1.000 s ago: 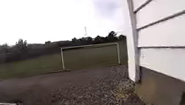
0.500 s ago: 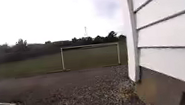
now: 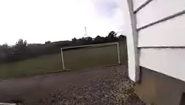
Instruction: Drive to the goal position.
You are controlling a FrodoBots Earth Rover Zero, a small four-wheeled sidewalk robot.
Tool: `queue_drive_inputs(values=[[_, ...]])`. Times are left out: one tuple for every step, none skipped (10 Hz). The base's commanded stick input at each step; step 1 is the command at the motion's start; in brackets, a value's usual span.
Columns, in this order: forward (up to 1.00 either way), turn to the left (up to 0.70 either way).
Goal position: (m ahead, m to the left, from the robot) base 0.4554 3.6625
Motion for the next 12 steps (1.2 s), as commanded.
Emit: queue_drive_inputs(values=[[0.04, 0.00], [0.00, 0.00], [0.00, 0.00], [0.04, 0.00], [0.04, 0.00], [0.00, 0.00], [0.00, 0.00], [0.00, 0.00], [0.04, 0.00], [0.04, 0.00], [0.04, 0.00], [0.04, 0.00]])
